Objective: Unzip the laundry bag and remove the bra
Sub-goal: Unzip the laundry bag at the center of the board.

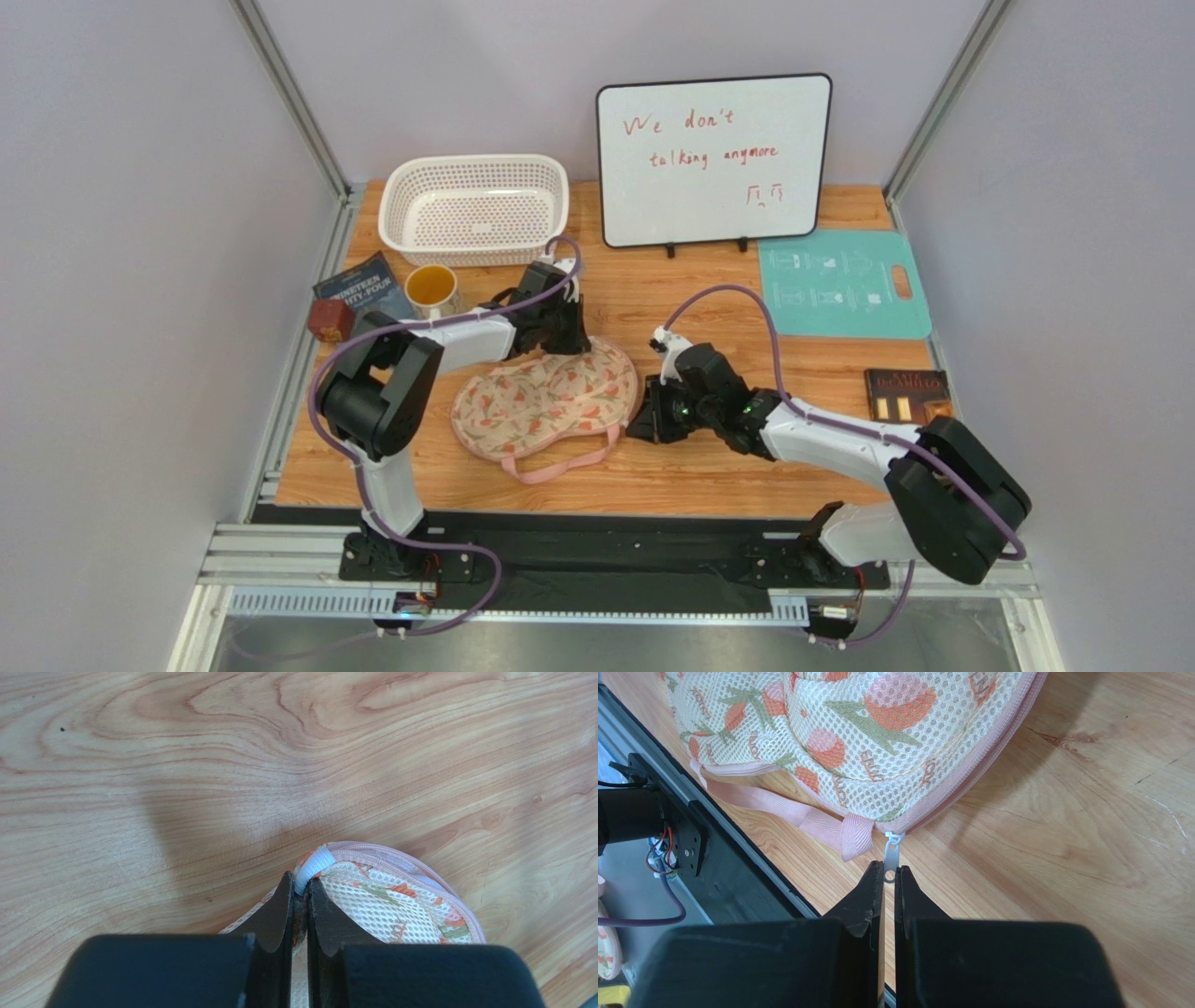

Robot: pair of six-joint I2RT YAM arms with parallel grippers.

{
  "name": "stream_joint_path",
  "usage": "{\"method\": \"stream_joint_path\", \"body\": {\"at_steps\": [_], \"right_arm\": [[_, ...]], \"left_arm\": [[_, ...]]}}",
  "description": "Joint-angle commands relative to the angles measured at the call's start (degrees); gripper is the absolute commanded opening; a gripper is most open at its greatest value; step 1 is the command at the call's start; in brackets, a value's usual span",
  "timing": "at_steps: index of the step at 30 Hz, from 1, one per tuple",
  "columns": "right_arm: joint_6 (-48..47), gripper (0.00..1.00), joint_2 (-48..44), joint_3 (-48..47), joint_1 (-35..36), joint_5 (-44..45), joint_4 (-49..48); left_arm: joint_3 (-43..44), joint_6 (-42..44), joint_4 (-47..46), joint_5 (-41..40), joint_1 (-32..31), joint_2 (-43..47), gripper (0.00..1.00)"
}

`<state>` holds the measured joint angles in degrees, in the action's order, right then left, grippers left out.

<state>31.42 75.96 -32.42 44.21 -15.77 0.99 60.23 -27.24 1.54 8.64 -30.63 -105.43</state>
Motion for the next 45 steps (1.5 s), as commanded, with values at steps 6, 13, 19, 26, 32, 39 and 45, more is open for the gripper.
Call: {"method": "stream_joint_path", "body": {"at_steps": [6,13,19,26,32,39,45], "right_arm": [[-2.5,0.0,3.0,-2.8,-1.8,0.0,6.1],[-5.7,0.0,3.4,-5.9,-7.5,-0.4,9.2],[-6.5,0.0,4.1,-8.2,-11.6,-0.3,11.0],[-8.1,0.0,6.7,-10.8,-14.4,-1.8,11.9],[-8.8,0.0,8.8,-11.3,-14.7,-2.2,11.7],[-8.4,0.0,7.9,-10.6,-14.7,-2.5,11.0],[-8.7,0.0,6.0,-9.9,-14.7,-2.9,11.5]], "left_arm": [[0.7,0.9,-1.7,-1.8,1.3,7.2,0.23],[0.7,3.2,2.1,1.2,1.1,14.6,0.84],[3.2,9.7,7.8,-0.8,-2.8,23.0,0.9],[-7.2,13.9,9.4,6.5,-15.5,32.6,0.87],[-13.8,11.9,13.4,1.8,-27.1,37.1,0.82],[-14.0,9.6,16.1,-8.6,-36.2,28.3,0.78],[-11.5,8.9,16.2,-15.8,-36.9,21.9,0.78]]}}
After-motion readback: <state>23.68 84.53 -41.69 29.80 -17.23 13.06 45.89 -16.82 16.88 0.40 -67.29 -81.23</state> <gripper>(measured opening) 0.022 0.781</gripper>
